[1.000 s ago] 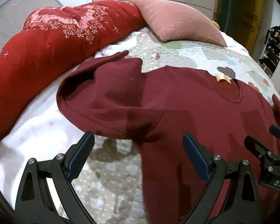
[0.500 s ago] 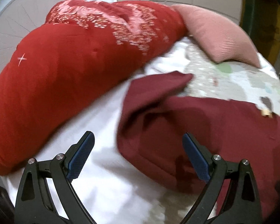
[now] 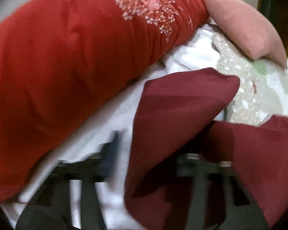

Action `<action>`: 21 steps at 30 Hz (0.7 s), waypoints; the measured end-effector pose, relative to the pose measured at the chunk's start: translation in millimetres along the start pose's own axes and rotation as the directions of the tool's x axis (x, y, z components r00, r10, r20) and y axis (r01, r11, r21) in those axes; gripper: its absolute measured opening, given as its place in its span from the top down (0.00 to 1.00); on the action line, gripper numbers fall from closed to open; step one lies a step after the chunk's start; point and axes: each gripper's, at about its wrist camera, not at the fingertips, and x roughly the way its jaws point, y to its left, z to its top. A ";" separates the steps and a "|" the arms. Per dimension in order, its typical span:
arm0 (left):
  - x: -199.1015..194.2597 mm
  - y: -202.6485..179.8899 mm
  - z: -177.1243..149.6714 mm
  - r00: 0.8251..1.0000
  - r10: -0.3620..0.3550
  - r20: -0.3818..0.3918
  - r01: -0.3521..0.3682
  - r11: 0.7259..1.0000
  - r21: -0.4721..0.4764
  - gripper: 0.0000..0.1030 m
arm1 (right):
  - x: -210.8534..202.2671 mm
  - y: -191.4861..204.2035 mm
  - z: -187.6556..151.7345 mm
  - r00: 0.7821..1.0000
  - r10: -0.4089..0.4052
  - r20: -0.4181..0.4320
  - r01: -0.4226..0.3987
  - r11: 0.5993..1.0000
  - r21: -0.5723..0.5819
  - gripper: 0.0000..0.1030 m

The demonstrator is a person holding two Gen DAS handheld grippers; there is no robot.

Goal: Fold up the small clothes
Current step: 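Grasp the sleeve nearest the left tool and lift it across the body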

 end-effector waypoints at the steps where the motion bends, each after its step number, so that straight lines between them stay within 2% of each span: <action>1: -0.5 3.3 0.8 1.000 -0.027 -0.009 0.027 0.999 -0.028 0.83 | 0.3 -1.1 0.1 1.000 -0.001 0.000 0.001 1.000 0.003 0.00; 4: -15.9 6.5 4.0 0.998 -0.069 0.003 0.069 0.996 -0.057 0.90 | 0.5 -6.0 0.2 1.000 -0.004 -0.001 0.004 1.000 0.013 0.00; 5: -26.7 6.8 5.7 0.994 -0.107 0.015 0.107 0.992 -0.066 0.92 | 0.1 -8.0 0.3 1.000 -0.004 0.000 0.004 1.000 0.018 0.00; 8: -59.2 0.7 12.7 0.976 -0.215 0.043 0.218 0.973 -0.076 0.93 | -2.4 -17.4 0.8 1.000 -0.008 0.009 0.007 0.999 0.046 0.00; 11: -91.5 -14.6 19.3 0.957 -0.278 0.081 0.283 0.958 -0.056 0.93 | -9.0 -27.7 2.2 1.000 -0.006 0.021 0.004 0.996 0.085 0.00; 13: -116.0 -29.8 22.3 0.935 -0.338 0.103 0.343 0.939 -0.034 0.93 | -16.9 -33.5 3.7 0.999 -0.001 0.038 -0.003 0.995 0.101 0.00; 16: -144.4 -59.2 27.6 0.891 -0.439 0.118 0.443 0.897 -0.001 0.93 | -26.0 -40.7 6.0 0.998 -0.009 0.058 0.003 0.994 0.111 0.00; 20: -174.7 -105.4 27.2 0.838 -0.533 0.117 0.530 0.846 0.065 0.93 | -38.8 -55.8 9.4 0.996 -0.024 0.084 0.013 0.991 0.137 0.00; 21: -179.2 -114.9 25.8 0.829 -0.548 0.113 0.542 0.837 0.080 0.93 | -42.3 -61.4 10.1 0.995 -0.031 0.092 0.018 0.989 0.146 0.00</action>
